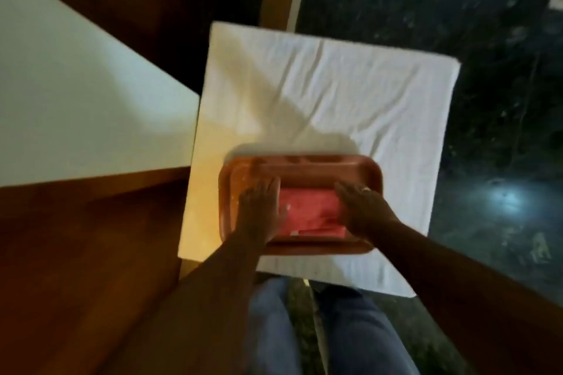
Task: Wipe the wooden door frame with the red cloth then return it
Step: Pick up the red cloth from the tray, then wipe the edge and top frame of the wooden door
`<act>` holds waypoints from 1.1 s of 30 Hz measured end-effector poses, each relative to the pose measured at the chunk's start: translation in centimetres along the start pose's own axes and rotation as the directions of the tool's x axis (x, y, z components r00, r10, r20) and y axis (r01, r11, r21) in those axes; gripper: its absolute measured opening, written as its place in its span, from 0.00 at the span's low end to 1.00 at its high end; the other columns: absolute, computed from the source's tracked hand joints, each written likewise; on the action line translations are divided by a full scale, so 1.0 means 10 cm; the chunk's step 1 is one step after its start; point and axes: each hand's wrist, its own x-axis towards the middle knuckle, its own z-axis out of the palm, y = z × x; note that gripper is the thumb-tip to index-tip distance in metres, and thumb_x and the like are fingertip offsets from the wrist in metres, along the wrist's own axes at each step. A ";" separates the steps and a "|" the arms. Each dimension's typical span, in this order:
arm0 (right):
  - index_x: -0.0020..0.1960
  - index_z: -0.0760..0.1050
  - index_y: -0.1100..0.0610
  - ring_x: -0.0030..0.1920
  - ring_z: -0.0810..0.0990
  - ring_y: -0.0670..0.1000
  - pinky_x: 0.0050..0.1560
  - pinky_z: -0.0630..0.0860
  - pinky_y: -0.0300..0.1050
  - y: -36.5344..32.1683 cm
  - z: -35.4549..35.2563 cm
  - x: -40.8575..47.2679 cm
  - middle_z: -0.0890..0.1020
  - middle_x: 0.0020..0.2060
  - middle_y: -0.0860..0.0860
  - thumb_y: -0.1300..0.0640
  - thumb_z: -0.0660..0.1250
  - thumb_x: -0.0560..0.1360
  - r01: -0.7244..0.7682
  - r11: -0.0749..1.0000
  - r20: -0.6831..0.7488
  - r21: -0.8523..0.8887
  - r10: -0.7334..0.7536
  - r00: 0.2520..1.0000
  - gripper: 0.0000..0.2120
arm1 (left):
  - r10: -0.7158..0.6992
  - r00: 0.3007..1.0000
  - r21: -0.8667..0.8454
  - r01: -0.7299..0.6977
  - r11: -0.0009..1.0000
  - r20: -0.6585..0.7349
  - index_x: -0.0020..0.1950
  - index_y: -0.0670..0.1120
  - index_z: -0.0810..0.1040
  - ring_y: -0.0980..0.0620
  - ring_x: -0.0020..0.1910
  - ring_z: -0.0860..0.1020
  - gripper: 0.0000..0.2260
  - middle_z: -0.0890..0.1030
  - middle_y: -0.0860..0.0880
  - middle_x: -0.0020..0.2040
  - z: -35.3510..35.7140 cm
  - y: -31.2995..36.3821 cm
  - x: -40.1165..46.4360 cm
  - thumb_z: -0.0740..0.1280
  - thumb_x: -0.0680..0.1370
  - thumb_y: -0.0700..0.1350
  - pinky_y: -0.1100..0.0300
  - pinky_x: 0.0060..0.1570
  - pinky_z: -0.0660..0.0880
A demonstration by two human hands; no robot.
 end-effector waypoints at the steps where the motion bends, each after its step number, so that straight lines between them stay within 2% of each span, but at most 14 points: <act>1: 0.79 0.56 0.57 0.64 0.76 0.63 0.60 0.73 0.54 -0.02 0.04 0.12 0.66 0.76 0.59 0.49 0.60 0.79 -0.037 0.998 0.024 -0.044 0.038 0.999 0.32 | -0.045 0.999 -0.045 0.045 0.998 -0.014 0.81 0.47 0.57 0.39 0.77 0.62 0.34 0.62 0.40 0.79 0.06 -0.05 0.07 0.63 0.79 0.59 0.38 0.74 0.59; 4: 0.76 0.62 0.55 0.59 0.78 0.63 0.52 0.76 0.54 -0.13 0.12 0.26 0.72 0.70 0.59 0.50 0.61 0.79 -0.131 0.990 -0.012 -0.060 0.130 0.991 0.27 | -0.110 0.993 -0.034 0.108 0.994 -0.045 0.75 0.49 0.66 0.39 0.71 0.68 0.30 0.69 0.41 0.73 0.16 -0.21 0.14 0.66 0.76 0.60 0.40 0.69 0.66; 7: 0.71 0.68 0.53 0.57 0.80 0.61 0.50 0.77 0.53 -0.24 0.13 0.16 0.78 0.61 0.57 0.50 0.65 0.76 -0.208 0.977 0.035 -0.035 0.209 0.977 0.25 | -0.036 0.998 -0.081 0.032 0.996 -0.047 0.60 0.51 0.76 0.45 0.62 0.74 0.17 0.75 0.46 0.63 0.15 -0.33 0.05 0.69 0.74 0.56 0.47 0.59 0.73; 9: 0.62 0.74 0.55 0.55 0.81 0.60 0.51 0.77 0.49 -0.28 -0.01 0.01 0.79 0.56 0.57 0.45 0.69 0.74 -0.224 0.975 0.115 -0.012 0.224 0.968 0.22 | -0.014 0.999 -0.315 0.028 0.949 0.045 0.54 0.52 0.75 0.51 0.55 0.77 0.12 0.77 0.51 0.57 -0.02 -0.33 -0.08 0.68 0.75 0.55 0.54 0.51 0.73; 11: 0.49 0.77 0.56 0.46 0.82 0.55 0.43 0.75 0.41 -0.33 -0.21 -0.22 0.81 0.48 0.57 0.45 0.73 0.71 -0.272 0.927 0.196 0.260 0.225 0.955 0.16 | -0.053 0.997 -0.594 0.081 0.800 0.064 0.51 0.54 0.74 0.52 0.46 0.79 0.08 0.79 0.52 0.48 -0.27 -0.28 -0.33 0.68 0.74 0.53 0.56 0.45 0.77; 14: 0.43 0.75 0.55 0.36 0.81 0.49 0.31 0.74 0.37 -0.45 -0.64 -0.66 0.81 0.40 0.55 0.59 0.77 0.69 -0.331 0.540 0.207 0.774 0.279 0.938 0.10 | -0.186 0.982 -0.849 0.091 0.520 -0.008 0.52 0.56 0.75 0.51 0.47 0.83 0.10 0.82 0.50 0.47 -0.67 -0.19 -0.79 0.68 0.72 0.50 0.53 0.47 0.82; 16: 0.51 0.77 0.57 0.38 0.84 0.47 0.35 0.79 0.40 -0.56 -1.01 -0.94 0.83 0.42 0.54 0.65 0.76 0.68 -0.202 0.343 0.098 0.917 0.297 0.950 0.15 | -0.230 0.969 -0.909 0.018 0.417 -0.086 0.53 0.58 0.75 0.58 0.46 0.83 0.10 0.82 0.52 0.48 -0.95 -0.15 -1.12 0.68 0.73 0.50 0.60 0.46 0.81; 19: 0.53 0.80 0.58 0.47 0.85 0.60 0.46 0.80 0.56 -0.71 -1.64 -1.18 0.85 0.47 0.61 0.58 0.76 0.71 -0.055 0.167 0.014 0.984 0.240 0.971 0.12 | -0.326 0.909 -0.940 -0.161 0.301 -0.261 0.55 0.54 0.75 0.56 0.46 0.82 0.15 0.82 0.53 0.47 -1.42 -0.06 -1.57 0.71 0.72 0.57 0.65 0.44 0.79; 22: 0.43 0.80 0.57 0.39 0.82 0.58 0.37 0.80 0.49 -1.00 -2.28 -1.42 0.83 0.37 0.57 0.46 0.73 0.72 0.071 0.282 -0.126 0.957 0.182 0.975 0.14 | -0.455 0.817 -0.935 -0.317 0.159 -0.355 0.65 0.45 0.74 0.52 0.49 0.85 0.42 0.84 0.50 0.52 -1.91 0.02 -2.07 0.75 0.60 0.71 0.55 0.46 0.83; 24: 0.40 0.79 0.55 0.36 0.82 0.53 0.35 0.79 0.43 -1.26 -2.64 -1.54 0.83 0.33 0.52 0.44 0.72 0.72 0.211 0.422 -0.284 0.882 0.118 0.952 0.14 | -0.517 0.754 -0.901 -0.426 0.084 -0.405 0.68 0.44 0.72 0.46 0.53 0.85 0.47 0.84 0.46 0.55 -2.18 0.07 -2.39 0.76 0.59 0.71 0.47 0.50 0.83; 27: 0.45 0.80 0.53 0.43 0.82 0.56 0.46 0.80 0.56 -1.77 -3.12 -1.72 0.84 0.41 0.54 0.52 0.73 0.75 0.421 0.516 -0.496 0.747 0.009 0.869 0.05 | -0.650 0.636 -0.828 -0.560 -0.018 -0.416 0.70 0.41 0.72 0.31 0.61 0.78 0.37 0.79 0.35 0.63 -2.53 0.12 -3.05 0.78 0.68 0.59 0.30 0.59 0.74; 29: 0.47 0.83 0.58 0.44 0.79 0.56 0.46 0.77 0.54 -2.12 -3.39 -1.81 0.82 0.41 0.56 0.53 0.73 0.74 0.546 0.622 -0.673 0.561 -0.041 0.738 0.08 | -0.712 0.551 -0.794 -0.607 0.016 -0.436 0.66 0.40 0.75 0.27 0.60 0.77 0.25 0.80 0.33 0.62 -2.74 0.07 -3.43 0.74 0.73 0.47 0.25 0.57 0.73; 31: 0.48 0.83 0.58 0.42 0.79 0.53 0.41 0.75 0.47 -2.55 -3.73 -2.00 0.81 0.40 0.54 0.50 0.71 0.75 0.638 0.630 -0.778 0.443 -0.083 0.623 0.11 | -0.738 0.423 -0.757 -0.629 0.179 -0.525 0.58 0.39 0.77 0.31 0.54 0.81 0.15 0.84 0.36 0.54 -2.99 -0.04 -3.81 0.72 0.73 0.41 0.34 0.52 0.79; 33: 0.50 0.82 0.54 0.38 0.78 0.45 0.36 0.69 0.39 -2.99 -4.06 -2.21 0.80 0.39 0.47 0.45 0.68 0.77 0.692 0.590 -0.822 0.417 -0.081 0.564 0.13 | -0.708 0.322 -0.682 -0.665 0.304 -0.629 0.53 0.42 0.77 0.47 0.45 0.85 0.08 0.87 0.47 0.45 -3.28 -0.19 -4.15 0.71 0.76 0.34 0.54 0.41 0.82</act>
